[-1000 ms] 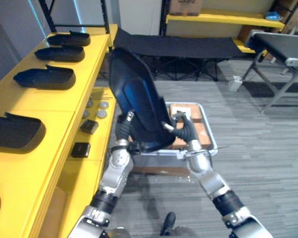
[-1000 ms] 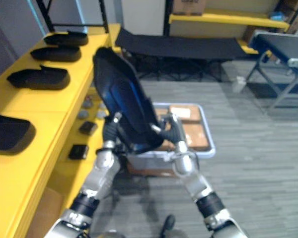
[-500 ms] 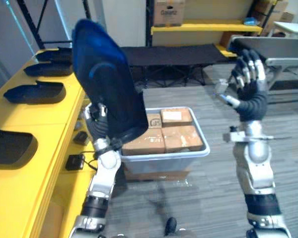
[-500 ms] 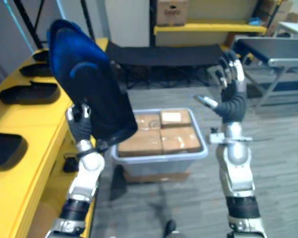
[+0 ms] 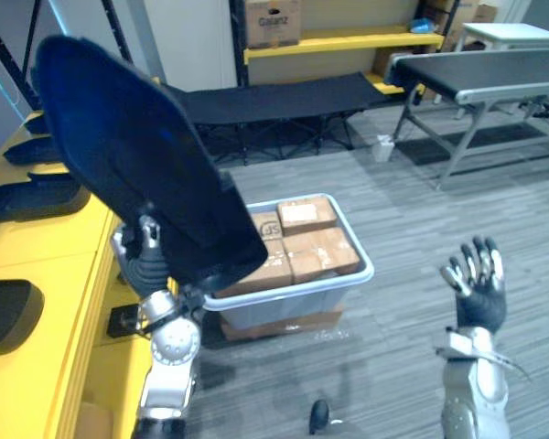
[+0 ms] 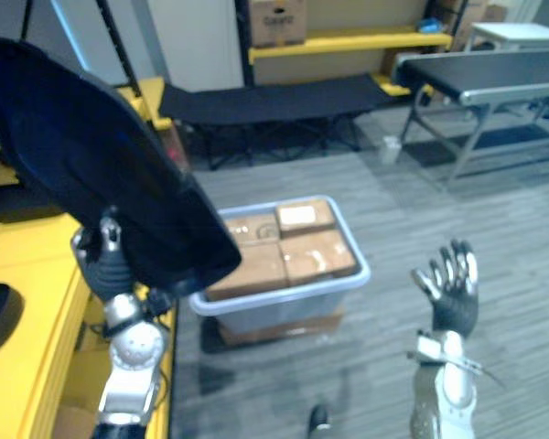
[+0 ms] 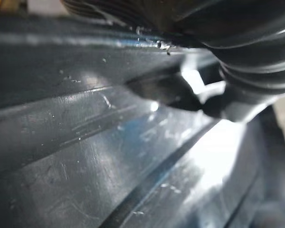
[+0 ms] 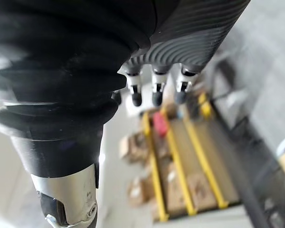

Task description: Walk over and take plastic housings, then place them on the shelf

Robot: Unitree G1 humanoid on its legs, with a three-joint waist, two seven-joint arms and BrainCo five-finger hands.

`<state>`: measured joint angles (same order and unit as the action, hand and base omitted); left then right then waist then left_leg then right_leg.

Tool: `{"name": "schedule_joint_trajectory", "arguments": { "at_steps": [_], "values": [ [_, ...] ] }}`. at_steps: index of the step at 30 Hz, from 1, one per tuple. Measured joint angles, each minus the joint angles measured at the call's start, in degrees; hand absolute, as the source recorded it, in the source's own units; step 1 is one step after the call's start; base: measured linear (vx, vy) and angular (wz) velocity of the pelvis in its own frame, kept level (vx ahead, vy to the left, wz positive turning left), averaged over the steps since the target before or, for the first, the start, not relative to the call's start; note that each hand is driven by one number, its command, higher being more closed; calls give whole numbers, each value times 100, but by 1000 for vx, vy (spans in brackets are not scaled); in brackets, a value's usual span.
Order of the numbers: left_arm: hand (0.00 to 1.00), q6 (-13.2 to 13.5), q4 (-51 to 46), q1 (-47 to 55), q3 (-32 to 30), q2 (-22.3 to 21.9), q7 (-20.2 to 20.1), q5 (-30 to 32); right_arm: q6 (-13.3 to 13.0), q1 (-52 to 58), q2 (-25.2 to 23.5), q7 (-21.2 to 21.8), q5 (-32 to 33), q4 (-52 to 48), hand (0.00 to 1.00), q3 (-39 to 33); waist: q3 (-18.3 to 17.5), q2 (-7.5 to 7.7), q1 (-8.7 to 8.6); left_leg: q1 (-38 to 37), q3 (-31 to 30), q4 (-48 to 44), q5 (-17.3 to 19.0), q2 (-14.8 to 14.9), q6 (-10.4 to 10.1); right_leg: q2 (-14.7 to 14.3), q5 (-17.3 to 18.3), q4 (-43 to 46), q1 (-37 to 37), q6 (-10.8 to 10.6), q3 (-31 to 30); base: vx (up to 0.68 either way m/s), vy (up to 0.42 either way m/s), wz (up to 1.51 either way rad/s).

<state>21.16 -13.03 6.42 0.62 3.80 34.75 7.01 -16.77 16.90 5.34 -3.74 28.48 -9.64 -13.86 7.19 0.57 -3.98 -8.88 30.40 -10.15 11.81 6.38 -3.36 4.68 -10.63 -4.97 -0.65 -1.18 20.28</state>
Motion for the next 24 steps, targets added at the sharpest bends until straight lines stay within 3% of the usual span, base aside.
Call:
{"name": "schedule_joint_trajectory", "arguments": {
  "at_steps": [7,11,14,17,22,24],
  "values": [
    [100,6,-92,81,-21,-24,-52,-211,-506,-105,9,-123,-42,216,0,-210,306,-193,24,522,-318,-630,230,113,61,128,151,413,287,53,188,-41,83,17],
    [100,3,-130,88,-391,0,349,-203,-793,-479,128,206,-65,232,0,-177,460,-185,41,594,-589,-617,231,40,78,270,337,694,322,19,404,-21,49,33],
    [100,-7,-449,238,-965,8,785,-191,-933,-679,193,542,-51,229,0,87,504,-213,193,687,-965,-440,68,-100,149,479,547,1015,372,-19,741,37,18,69],
    [100,-9,-894,641,-1685,-37,1031,-158,-926,-1033,189,617,-129,306,0,975,518,-241,486,684,-1457,-177,-155,-266,168,759,827,1465,355,-86,1180,81,-9,89],
    [100,16,-1198,1474,-2615,-562,1130,-143,-728,-2205,181,336,-658,927,0,2045,538,-262,1302,652,-2404,-8,-333,-477,193,1051,1137,1687,-86,-241,2000,68,-23,94],
    [100,78,-1198,1691,-2839,-704,1111,-147,-674,-2429,180,308,-685,1092,0,2198,532,-248,1504,631,-2603,15,-340,-549,206,1148,1212,1714,-213,-304,2199,53,27,71]
  ]
}}
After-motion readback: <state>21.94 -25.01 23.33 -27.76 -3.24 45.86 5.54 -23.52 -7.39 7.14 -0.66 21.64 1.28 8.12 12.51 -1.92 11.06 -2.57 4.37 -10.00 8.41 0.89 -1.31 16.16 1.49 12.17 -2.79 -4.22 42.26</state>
